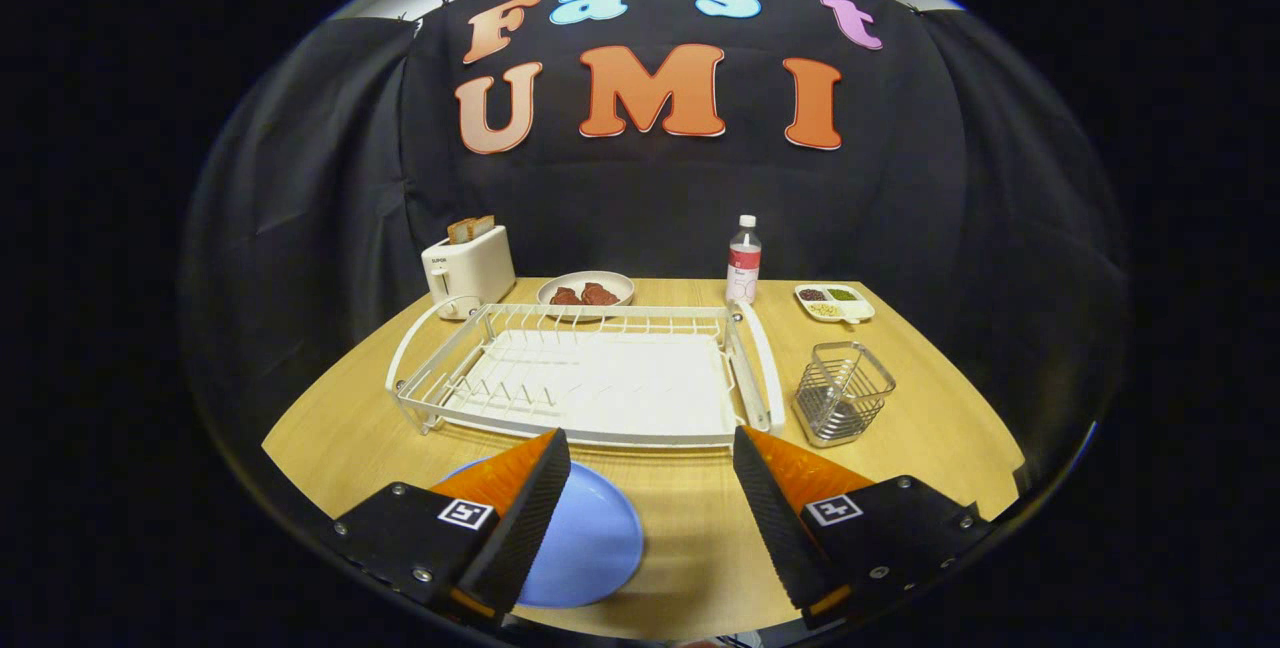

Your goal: Take the plate from the dish rack, then take the spoon from the basket and place it into the plate.

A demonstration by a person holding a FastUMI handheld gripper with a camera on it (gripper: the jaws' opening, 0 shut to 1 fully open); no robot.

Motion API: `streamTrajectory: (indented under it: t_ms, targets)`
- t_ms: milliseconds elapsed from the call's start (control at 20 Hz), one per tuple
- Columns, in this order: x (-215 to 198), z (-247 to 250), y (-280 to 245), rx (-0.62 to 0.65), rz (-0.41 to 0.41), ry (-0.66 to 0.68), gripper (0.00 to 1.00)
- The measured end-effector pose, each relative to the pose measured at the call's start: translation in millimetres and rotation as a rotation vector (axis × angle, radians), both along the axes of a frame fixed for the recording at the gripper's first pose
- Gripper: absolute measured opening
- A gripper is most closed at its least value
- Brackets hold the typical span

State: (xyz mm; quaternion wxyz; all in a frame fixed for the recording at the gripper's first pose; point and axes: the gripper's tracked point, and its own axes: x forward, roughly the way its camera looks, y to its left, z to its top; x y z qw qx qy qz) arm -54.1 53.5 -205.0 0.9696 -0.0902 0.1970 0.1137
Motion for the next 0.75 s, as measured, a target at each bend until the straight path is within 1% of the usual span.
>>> streamTrajectory:
  t_ms: [200,350,550,650,750]
  targets:
    - [18,29,-64,0.025,0.023,-0.025,0.97]
    - [27,48,-98,-0.006,0.036,-0.060,0.97]
    - [33,66,-109,0.029,0.022,-0.100,0.97]
    - [34,69,-113,0.045,-0.007,-0.106,0.97]
    - [34,78,-108,0.065,0.007,-0.130,0.97]
